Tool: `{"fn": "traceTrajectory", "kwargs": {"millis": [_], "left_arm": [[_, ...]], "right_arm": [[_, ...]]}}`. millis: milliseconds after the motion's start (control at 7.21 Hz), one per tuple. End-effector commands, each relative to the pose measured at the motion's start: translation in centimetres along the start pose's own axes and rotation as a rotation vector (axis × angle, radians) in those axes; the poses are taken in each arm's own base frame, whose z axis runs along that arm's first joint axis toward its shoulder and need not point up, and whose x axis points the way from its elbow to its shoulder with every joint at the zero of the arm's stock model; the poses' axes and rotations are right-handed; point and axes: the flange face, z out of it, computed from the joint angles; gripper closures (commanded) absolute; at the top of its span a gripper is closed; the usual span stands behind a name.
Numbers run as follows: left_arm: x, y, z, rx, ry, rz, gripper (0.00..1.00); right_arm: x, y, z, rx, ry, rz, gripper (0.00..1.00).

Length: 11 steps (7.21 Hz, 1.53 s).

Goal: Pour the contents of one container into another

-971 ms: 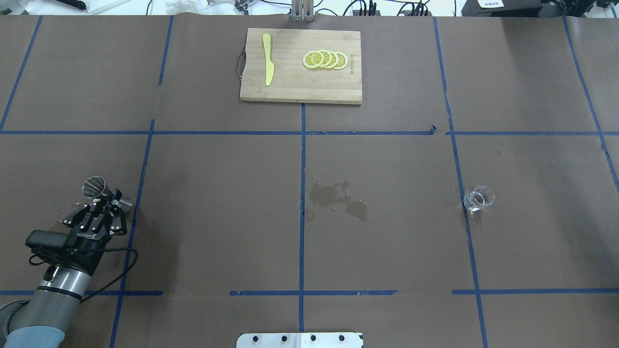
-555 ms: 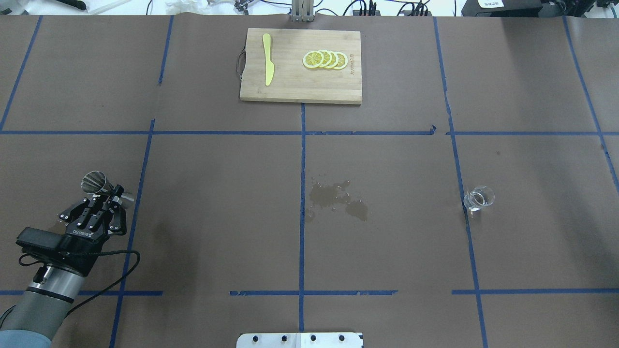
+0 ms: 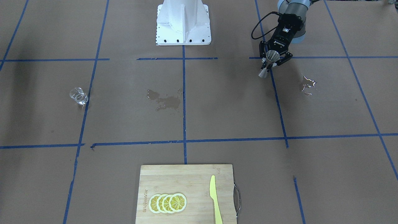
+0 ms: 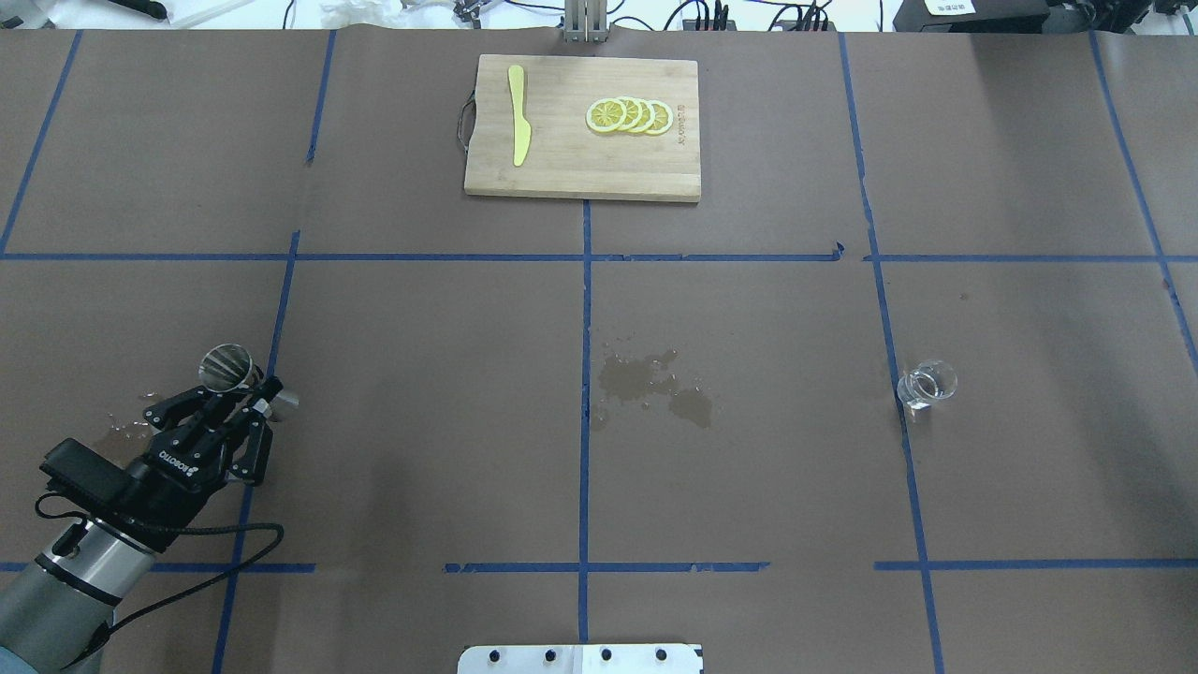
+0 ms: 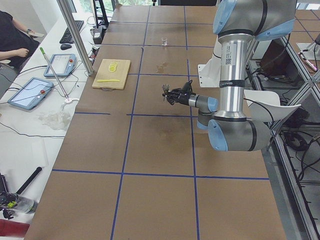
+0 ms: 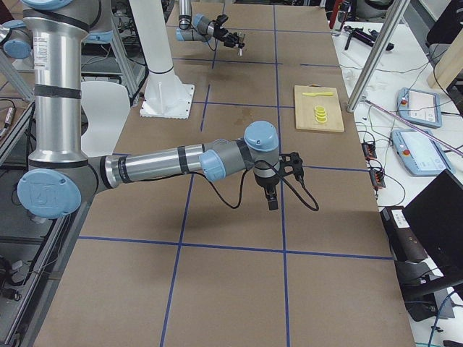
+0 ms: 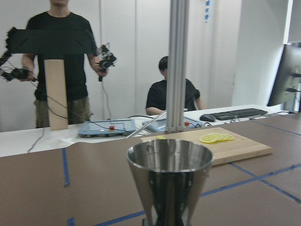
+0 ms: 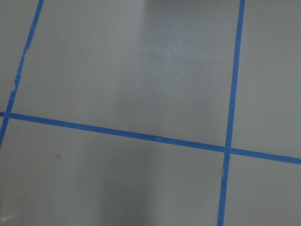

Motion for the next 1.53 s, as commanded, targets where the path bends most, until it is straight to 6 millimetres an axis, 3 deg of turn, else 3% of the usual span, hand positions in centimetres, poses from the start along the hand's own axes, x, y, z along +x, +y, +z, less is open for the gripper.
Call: {"fn": "traceTrajectory", "kwargs": {"millis": [0, 139, 555, 694, 1110, 1387], "left_arm": [[-1.4, -2.2, 1.7, -0.039, 0.224, 0.045, 1.00], [-2.3, -4.2, 3.6, -0.036, 0.306, 0.071, 1.00], [-0.5, -13.5, 17.1, -0.161, 0.455, 0.194, 1.00], [0.2, -15.8, 20.7, -0.226, 0.481, 0.218, 1.00], [2.9, -15.6, 28.3, -0.241, 0.496, 0.279, 1.00], [4.8, -16.8, 29.4, -0.217, 0.536, 0.295, 1.00]], "right_arm": [[0.0, 0.0, 0.0, 0.000, 0.000, -0.001, 0.00], [0.0, 0.0, 0.0, 0.000, 0.000, 0.000, 0.00], [0.2, 0.0, 0.2, -0.004, 0.003, 0.004, 0.00], [0.2, 0.0, 0.2, -0.003, 0.002, 0.003, 0.00], [-0.2, -0.2, -0.1, 0.003, -0.001, 0.001, 0.00], [-0.4, -0.5, -0.2, 0.007, -0.002, -0.003, 0.00]]}}
